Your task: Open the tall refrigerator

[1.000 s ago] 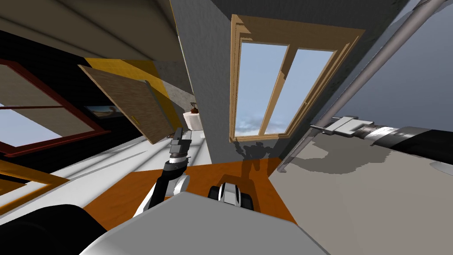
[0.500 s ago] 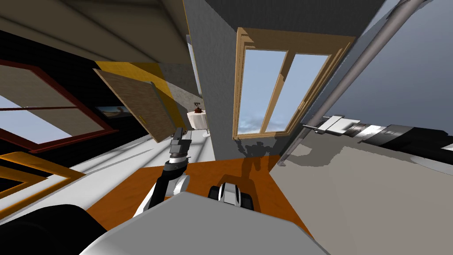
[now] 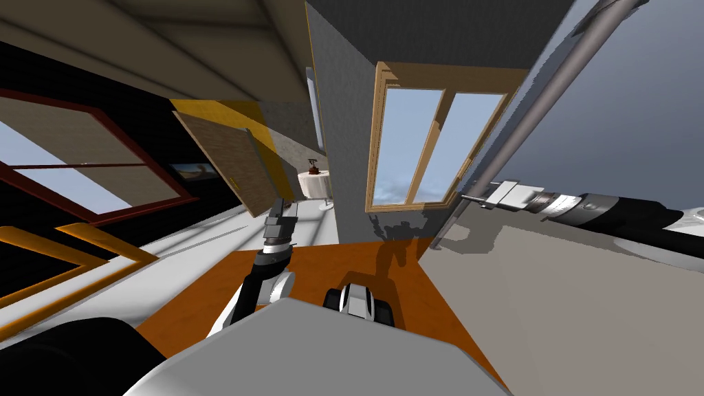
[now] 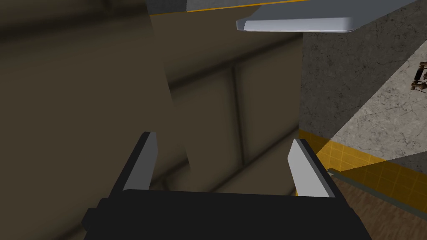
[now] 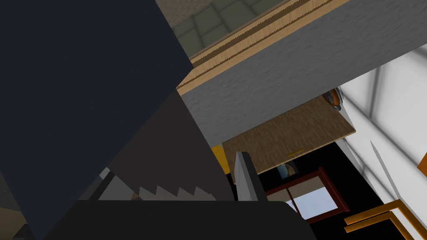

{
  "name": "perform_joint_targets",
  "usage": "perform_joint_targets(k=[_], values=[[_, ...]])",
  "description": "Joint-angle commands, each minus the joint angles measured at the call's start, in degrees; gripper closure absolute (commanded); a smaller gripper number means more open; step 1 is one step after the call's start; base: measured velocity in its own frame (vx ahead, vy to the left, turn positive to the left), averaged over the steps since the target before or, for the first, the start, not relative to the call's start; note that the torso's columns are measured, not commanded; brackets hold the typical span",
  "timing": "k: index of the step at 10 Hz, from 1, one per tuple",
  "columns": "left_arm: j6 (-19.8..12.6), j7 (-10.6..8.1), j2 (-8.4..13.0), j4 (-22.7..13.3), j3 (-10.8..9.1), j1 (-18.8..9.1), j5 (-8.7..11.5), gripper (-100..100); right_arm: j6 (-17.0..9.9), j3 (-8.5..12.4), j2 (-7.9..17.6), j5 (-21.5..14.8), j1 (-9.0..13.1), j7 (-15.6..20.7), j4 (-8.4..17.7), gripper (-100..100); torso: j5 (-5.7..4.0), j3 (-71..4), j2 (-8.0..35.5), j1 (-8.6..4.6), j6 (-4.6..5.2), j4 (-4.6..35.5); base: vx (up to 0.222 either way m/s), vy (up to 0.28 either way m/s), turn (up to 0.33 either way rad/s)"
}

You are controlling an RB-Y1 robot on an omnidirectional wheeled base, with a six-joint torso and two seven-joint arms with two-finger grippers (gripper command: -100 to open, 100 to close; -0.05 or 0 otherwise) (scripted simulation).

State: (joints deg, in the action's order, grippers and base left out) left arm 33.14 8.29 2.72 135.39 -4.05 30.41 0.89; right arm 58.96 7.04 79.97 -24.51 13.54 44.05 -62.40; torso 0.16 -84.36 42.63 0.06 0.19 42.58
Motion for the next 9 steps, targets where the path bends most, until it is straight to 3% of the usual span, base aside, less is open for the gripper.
perform_joint_targets(k=[1,7,8,9], values=[[0.0,0.00,0.0,0.0,0.00,0.0,0.0,0,2.9,0.0,-0.3,1.1,0.5,0.0,-2.3,100,0.02,0.0,0.0,-0.02,-0.03,0.0,-0.244,0.013,0.029],[0.0,0.00,0.0,0.0,0.00,0.0,0.0,0,8.7,-0.2,-0.8,3.2,1.0,-0.2,-7.0,100,0.09,0.2,0.4,0.08,-0.02,0.2,-0.184,0.026,0.021],[0.0,0.00,0.0,0.0,0.00,0.0,0.0,0,7.6,-0.6,-0.9,2.7,0.8,-0.3,-6.6,100,0.11,0.2,0.3,0.20,-0.07,0.2,-0.099,0.020,0.026],[0.0,0.00,0.0,0.0,0.00,0.0,0.0,0,10.3,-1.1,-1.3,3.7,0.7,-0.4,-8.8,100,0.11,-0.1,-0.1,0.07,0.00,0.1,-0.160,-0.023,0.003]])
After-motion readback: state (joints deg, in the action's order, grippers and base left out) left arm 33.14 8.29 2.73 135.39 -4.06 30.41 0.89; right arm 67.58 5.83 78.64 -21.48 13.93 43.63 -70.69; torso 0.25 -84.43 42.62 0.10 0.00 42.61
